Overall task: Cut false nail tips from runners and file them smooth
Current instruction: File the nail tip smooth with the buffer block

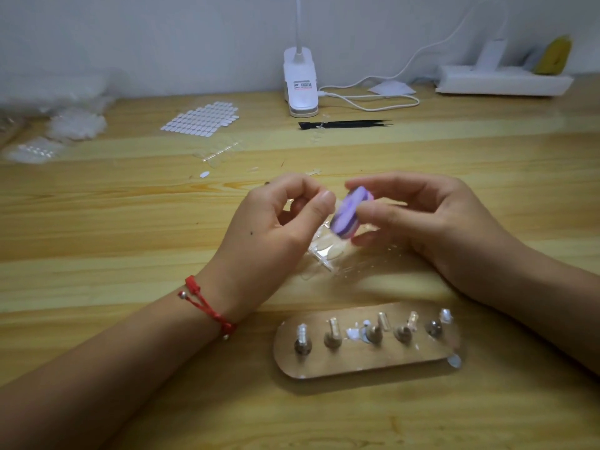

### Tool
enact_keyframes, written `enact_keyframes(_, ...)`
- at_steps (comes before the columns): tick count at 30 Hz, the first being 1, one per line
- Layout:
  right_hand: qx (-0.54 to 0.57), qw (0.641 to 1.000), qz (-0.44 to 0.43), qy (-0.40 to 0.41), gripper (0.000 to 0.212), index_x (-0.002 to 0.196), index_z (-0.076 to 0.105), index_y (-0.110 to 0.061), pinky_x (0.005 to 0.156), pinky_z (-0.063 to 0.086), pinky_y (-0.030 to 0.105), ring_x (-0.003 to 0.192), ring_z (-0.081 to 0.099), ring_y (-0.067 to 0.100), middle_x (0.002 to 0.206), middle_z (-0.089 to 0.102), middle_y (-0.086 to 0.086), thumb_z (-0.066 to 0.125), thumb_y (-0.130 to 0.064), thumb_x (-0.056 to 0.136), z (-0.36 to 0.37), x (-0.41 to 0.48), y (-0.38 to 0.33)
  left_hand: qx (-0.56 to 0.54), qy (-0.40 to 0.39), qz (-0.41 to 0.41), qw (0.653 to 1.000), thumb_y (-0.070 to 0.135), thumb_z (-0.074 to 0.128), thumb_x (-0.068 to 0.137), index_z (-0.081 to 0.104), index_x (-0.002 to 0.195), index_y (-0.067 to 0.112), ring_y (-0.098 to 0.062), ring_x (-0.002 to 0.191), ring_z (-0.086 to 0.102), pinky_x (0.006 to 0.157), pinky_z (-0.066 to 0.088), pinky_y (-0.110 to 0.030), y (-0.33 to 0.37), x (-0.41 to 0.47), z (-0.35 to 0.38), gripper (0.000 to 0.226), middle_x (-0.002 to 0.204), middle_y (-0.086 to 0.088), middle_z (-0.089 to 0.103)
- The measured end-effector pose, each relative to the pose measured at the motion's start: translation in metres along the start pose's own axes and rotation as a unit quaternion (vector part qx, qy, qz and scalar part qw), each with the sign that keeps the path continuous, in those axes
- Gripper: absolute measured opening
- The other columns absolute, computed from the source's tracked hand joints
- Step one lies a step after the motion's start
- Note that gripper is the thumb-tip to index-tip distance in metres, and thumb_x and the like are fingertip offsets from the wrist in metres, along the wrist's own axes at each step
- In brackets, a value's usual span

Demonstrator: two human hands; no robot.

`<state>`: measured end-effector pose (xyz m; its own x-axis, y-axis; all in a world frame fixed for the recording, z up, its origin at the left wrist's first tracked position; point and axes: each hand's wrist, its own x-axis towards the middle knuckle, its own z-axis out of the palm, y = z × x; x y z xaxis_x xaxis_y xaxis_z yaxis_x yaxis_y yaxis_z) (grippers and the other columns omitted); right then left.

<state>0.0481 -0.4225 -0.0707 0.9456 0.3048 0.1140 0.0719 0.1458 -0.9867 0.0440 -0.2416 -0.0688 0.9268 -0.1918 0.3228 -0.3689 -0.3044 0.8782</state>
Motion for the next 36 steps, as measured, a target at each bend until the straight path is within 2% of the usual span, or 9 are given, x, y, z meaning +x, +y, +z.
enact_keyframes(3, 0.068, 0.997, 0.010, 0.047, 0.028, 0.095, 0.074, -0.013, 0.063, 0.056, 0.022, 0.076, 0.073, 0.016, 0.082, 0.075, 0.007, 0.072, -0.017, 0.068, -0.0066, 0.0038, -0.0005, 0.006, -0.004, 0.002, 1.000, 0.012, 0.058, 0.092, 0.059, 0.072, 0.013, -0.001, 0.041, 0.037, 0.046, 0.027, -0.007, 0.0007, -0.0009, 0.0000, 0.020, 0.053, 0.013, 0.040)
enact_keyframes(8, 0.000, 1.000, 0.006, -0.020, 0.031, 0.098, 0.077, -0.015, 0.068, 0.057, 0.024, 0.076, 0.073, 0.019, 0.089, 0.075, 0.007, 0.076, -0.019, 0.068, -0.0011, -0.0003, 0.0012, 0.003, -0.002, 0.000, 1.000, 0.015, 0.057, 0.093, 0.058, 0.073, 0.013, -0.002, 0.044, 0.036, 0.048, 0.027, -0.009, -0.0009, -0.0004, -0.0007, 0.020, 0.054, 0.012, 0.043)
enact_keyframes(13, 0.085, 0.996, 0.014, 0.028, 0.028, 0.099, 0.074, -0.011, 0.069, 0.057, 0.025, 0.075, 0.070, 0.014, 0.083, 0.073, 0.005, 0.066, -0.010, 0.073, -0.0070, 0.0045, 0.0009, 0.045, -0.031, 0.021, 0.998, 0.026, 0.051, 0.086, 0.059, 0.074, 0.009, -0.017, 0.066, 0.045, 0.063, 0.035, -0.020, -0.0014, -0.0012, 0.0008, 0.022, 0.079, -0.013, 0.053)
enact_keyframes(18, -0.013, 0.999, 0.009, -0.036, 0.034, 0.108, 0.074, -0.018, 0.072, 0.054, 0.019, 0.082, 0.070, 0.012, 0.093, 0.075, 0.004, 0.071, -0.017, 0.075, -0.0034, 0.0005, 0.0012, 0.072, -0.040, 0.034, 0.996, 0.025, 0.052, 0.086, 0.059, 0.073, 0.012, -0.004, 0.062, 0.040, 0.062, 0.032, -0.015, -0.0027, -0.0014, 0.0012, 0.020, 0.074, -0.010, 0.050)
enact_keyframes(22, 0.048, 0.999, 0.005, 0.015, 0.037, 0.108, 0.070, -0.017, 0.066, 0.056, 0.021, 0.076, 0.070, 0.012, 0.086, 0.074, 0.001, 0.066, -0.014, 0.072, -0.0049, 0.0043, 0.0006, 0.069, -0.048, 0.050, 0.995, 0.025, 0.056, 0.085, 0.063, 0.074, 0.009, -0.004, 0.058, 0.039, 0.057, 0.029, -0.011, -0.0019, -0.0033, 0.0031, 0.020, 0.068, -0.004, 0.046)
enact_keyframes(26, 0.016, 0.999, 0.022, -0.038, 0.028, 0.101, 0.076, -0.017, 0.067, 0.055, 0.020, 0.078, 0.070, 0.011, 0.088, 0.075, 0.003, 0.071, -0.014, 0.074, -0.0033, 0.0008, -0.0015, 0.063, 0.017, 0.052, 0.996, 0.026, 0.057, 0.085, 0.060, 0.073, 0.009, -0.004, 0.056, 0.034, 0.057, 0.029, -0.015, -0.0020, -0.0017, 0.0018, 0.021, 0.066, -0.009, 0.043)
enact_keyframes(29, 0.019, 0.998, 0.040, -0.050, 0.028, 0.097, 0.078, -0.020, 0.064, 0.054, 0.020, 0.076, 0.068, 0.009, 0.086, 0.074, 0.001, 0.069, -0.014, 0.072, -0.0059, 0.0020, -0.0026, 0.042, 0.062, 0.049, 0.996, 0.024, 0.057, 0.086, 0.060, 0.074, 0.006, -0.003, 0.055, 0.033, 0.056, 0.028, -0.014, -0.0039, 0.0001, -0.0008, 0.022, 0.062, 0.002, 0.037)
enact_keyframes(34, 0.044, 0.998, 0.024, -0.033, 0.029, 0.099, 0.077, -0.017, 0.065, 0.055, 0.021, 0.076, 0.069, 0.011, 0.086, 0.075, 0.003, 0.072, -0.016, 0.071, -0.0055, 0.0023, -0.0024, 0.076, 0.000, 0.082, 0.994, 0.021, 0.059, 0.086, 0.062, 0.073, 0.009, -0.004, 0.056, 0.036, 0.057, 0.029, -0.012, -0.0007, -0.0026, 0.0020, 0.018, 0.067, -0.009, 0.044)
enact_keyframes(36, 0.008, 0.998, 0.031, -0.055, 0.029, 0.100, 0.077, -0.019, 0.066, 0.054, 0.021, 0.077, 0.069, 0.010, 0.088, 0.075, 0.002, 0.071, -0.017, 0.071, -0.0043, 0.0007, -0.0026, 0.073, 0.024, 0.078, 0.994, 0.022, 0.059, 0.086, 0.061, 0.072, 0.009, -0.004, 0.056, 0.035, 0.057, 0.029, -0.013, -0.0021, -0.0018, 0.0011, 0.019, 0.066, -0.005, 0.041)
